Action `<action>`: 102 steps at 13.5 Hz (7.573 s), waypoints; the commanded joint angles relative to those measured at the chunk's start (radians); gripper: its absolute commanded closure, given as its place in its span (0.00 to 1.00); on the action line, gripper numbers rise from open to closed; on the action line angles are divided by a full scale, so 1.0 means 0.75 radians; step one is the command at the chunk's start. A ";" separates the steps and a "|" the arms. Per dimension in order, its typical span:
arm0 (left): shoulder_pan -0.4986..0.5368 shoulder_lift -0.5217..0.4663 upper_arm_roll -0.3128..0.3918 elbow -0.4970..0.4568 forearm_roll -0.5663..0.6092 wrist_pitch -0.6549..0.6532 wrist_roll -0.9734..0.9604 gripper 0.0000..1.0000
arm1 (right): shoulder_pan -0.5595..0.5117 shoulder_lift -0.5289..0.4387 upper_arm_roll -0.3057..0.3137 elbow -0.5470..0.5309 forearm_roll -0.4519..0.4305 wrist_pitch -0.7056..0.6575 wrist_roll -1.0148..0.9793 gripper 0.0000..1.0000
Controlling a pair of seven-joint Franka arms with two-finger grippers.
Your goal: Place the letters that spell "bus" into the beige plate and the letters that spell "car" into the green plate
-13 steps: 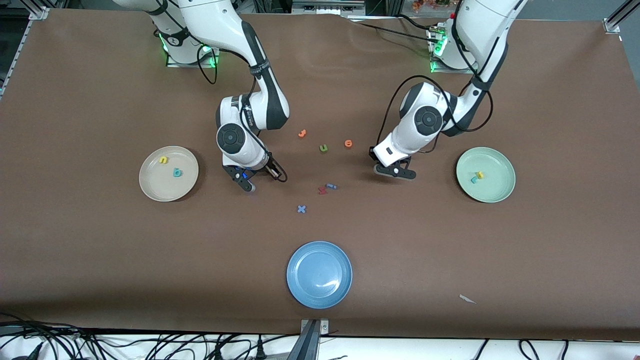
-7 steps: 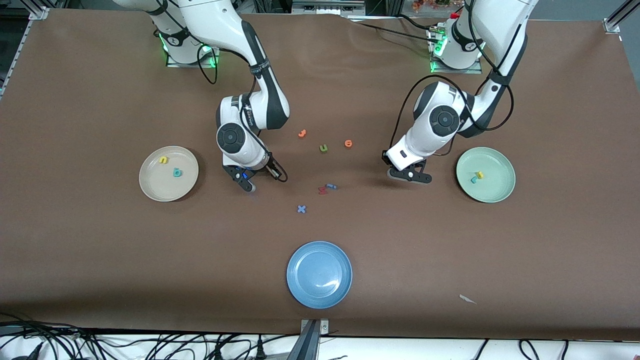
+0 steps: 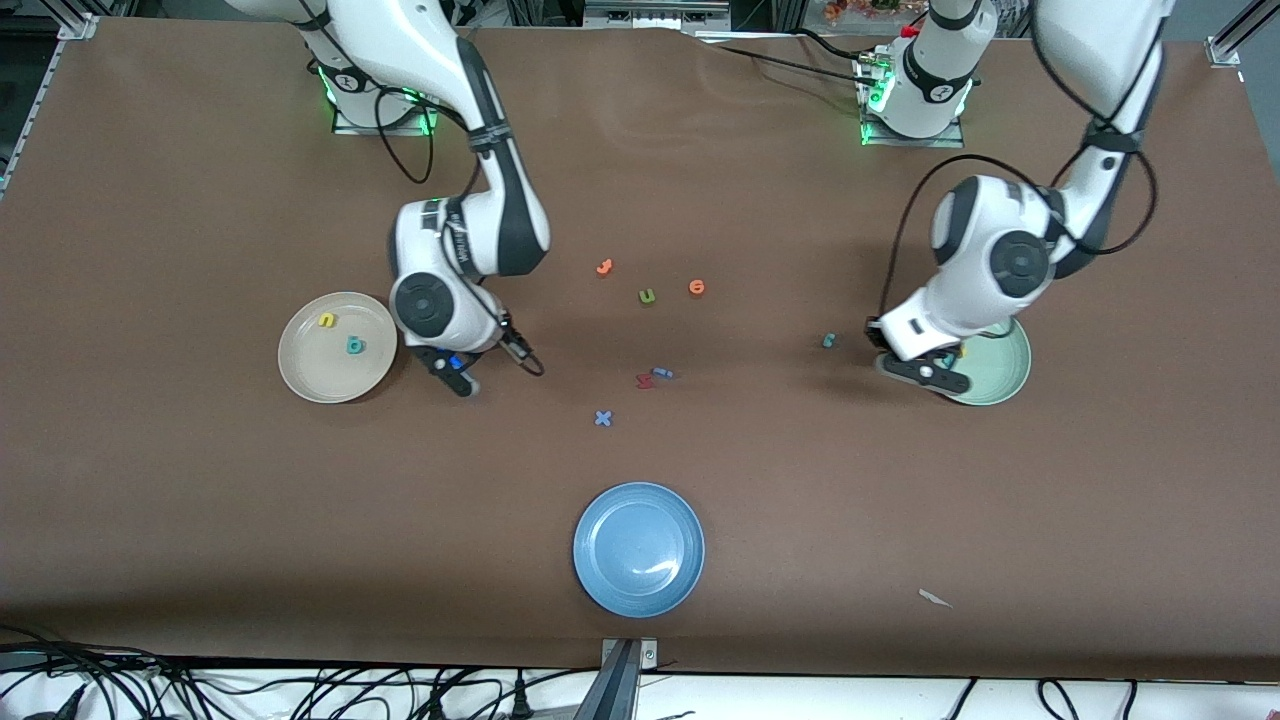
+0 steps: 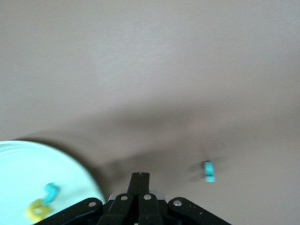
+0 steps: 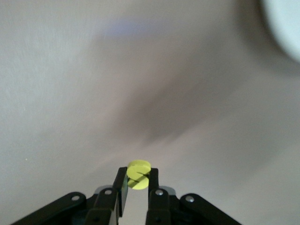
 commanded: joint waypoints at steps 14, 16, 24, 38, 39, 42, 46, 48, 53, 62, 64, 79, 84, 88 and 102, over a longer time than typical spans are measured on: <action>-0.091 0.109 -0.106 -0.070 -0.074 0.167 -0.187 0.31 | -0.401 0.133 -0.174 -0.105 -0.104 -0.056 -1.113 0.82; -0.095 0.115 -0.106 -0.094 -0.074 0.167 -0.187 0.31 | -0.407 0.150 -0.174 -0.103 -0.100 -0.036 -1.178 0.80; -0.101 0.117 -0.106 -0.154 -0.074 0.169 -0.228 0.30 | -0.411 0.113 -0.370 0.256 -0.100 -0.462 -1.178 0.00; -0.128 0.152 -0.104 -0.158 -0.072 0.224 -0.230 0.69 | -0.495 0.109 -0.622 0.786 0.117 -0.811 -1.178 0.00; -0.128 0.152 -0.106 -0.158 -0.072 0.222 -0.228 0.74 | -0.527 0.109 -0.570 0.823 0.105 -0.815 -1.178 0.00; -0.128 0.152 -0.106 -0.158 -0.072 0.224 -0.228 0.87 | -0.664 0.107 -0.422 0.950 0.070 -0.868 -1.172 0.00; -0.104 0.058 -0.102 -0.143 -0.036 0.125 -0.201 0.97 | -0.863 0.070 -0.077 1.081 -0.142 -0.880 -1.136 0.00; -0.030 -0.028 -0.102 -0.133 0.107 0.061 -0.201 0.97 | -0.977 0.021 0.133 1.083 -0.255 -0.870 -1.115 0.00; 0.152 -0.110 -0.090 -0.133 0.194 -0.011 -0.030 0.92 | -1.198 -0.114 0.692 1.059 -0.724 -0.799 -1.050 0.00; 0.205 -0.053 0.027 -0.137 0.194 0.016 0.155 0.79 | -1.189 -0.511 0.722 0.326 -0.732 -0.256 -1.050 0.00; 0.207 -0.048 0.029 -0.137 0.226 0.018 0.155 0.34 | -1.186 -0.503 0.720 0.333 -0.730 -0.254 -1.049 0.00; 0.212 -0.512 0.050 -0.103 0.229 -0.235 0.130 0.00 | -1.190 -0.503 0.720 0.330 -0.736 -0.267 -1.051 0.00; 0.212 -0.529 0.054 0.371 0.208 -0.807 0.108 0.00 | -1.193 -0.503 0.720 0.330 -0.736 -0.267 -1.051 0.00; 0.214 -0.523 0.102 0.629 0.094 -1.135 0.034 0.00 | -1.193 -0.503 0.720 0.330 -0.736 -0.267 -1.051 0.00; 0.193 -0.484 0.105 0.654 0.053 -1.189 -0.072 0.00 | -1.193 -0.503 0.720 0.330 -0.736 -0.267 -1.051 0.00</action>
